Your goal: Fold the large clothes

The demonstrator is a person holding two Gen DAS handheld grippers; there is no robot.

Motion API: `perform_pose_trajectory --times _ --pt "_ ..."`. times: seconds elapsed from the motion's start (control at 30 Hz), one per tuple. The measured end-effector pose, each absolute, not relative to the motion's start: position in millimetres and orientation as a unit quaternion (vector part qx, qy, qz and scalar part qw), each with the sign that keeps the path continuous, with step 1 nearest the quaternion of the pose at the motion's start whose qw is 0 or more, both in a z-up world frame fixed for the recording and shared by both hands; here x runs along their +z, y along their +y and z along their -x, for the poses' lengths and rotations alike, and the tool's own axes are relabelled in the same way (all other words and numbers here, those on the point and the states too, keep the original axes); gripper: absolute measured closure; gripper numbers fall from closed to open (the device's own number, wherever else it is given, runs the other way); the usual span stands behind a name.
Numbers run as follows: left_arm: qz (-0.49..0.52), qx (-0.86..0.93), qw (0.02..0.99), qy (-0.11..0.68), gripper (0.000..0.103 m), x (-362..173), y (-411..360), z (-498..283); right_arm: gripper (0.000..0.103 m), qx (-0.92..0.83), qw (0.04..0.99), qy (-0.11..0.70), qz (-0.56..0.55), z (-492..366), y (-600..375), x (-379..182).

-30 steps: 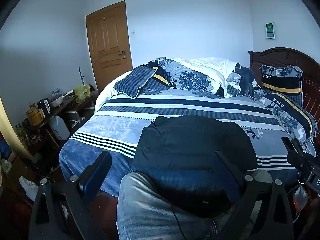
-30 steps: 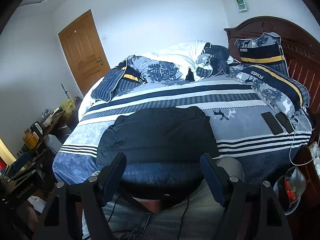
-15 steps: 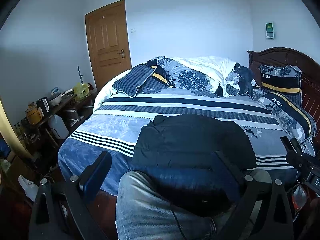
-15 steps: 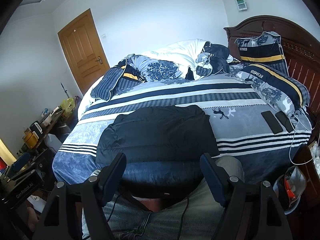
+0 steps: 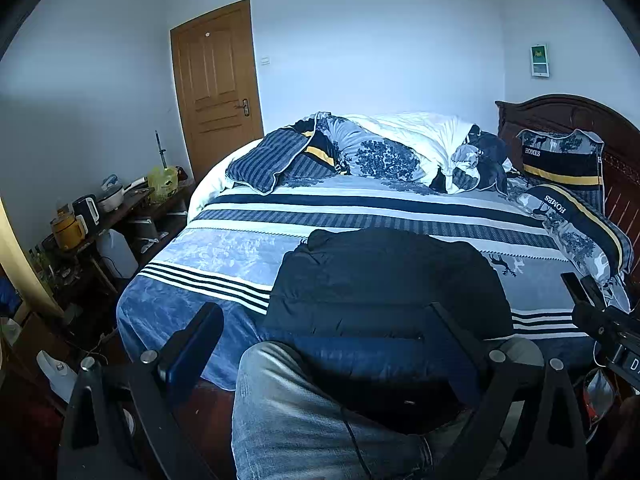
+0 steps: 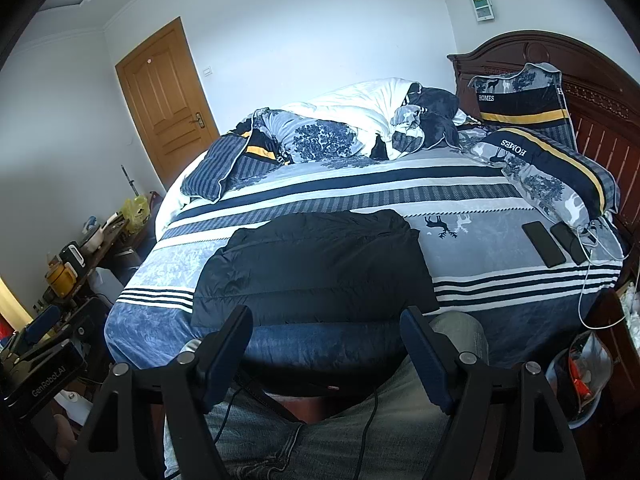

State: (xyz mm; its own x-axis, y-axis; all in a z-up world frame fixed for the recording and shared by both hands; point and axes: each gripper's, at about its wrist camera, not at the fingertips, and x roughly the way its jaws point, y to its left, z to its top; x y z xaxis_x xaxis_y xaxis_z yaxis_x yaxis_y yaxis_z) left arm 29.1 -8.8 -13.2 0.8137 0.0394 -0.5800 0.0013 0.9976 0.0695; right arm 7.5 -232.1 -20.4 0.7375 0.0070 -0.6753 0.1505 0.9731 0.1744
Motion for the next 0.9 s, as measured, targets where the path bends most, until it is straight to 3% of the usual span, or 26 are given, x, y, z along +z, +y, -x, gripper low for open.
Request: perform_pose_trajectory --times 0.9 --pt "-0.039 0.015 0.952 0.304 0.004 -13.5 -11.0 -28.0 0.024 -0.042 0.926 0.359 -0.106 -7.8 -234.7 -20.4"
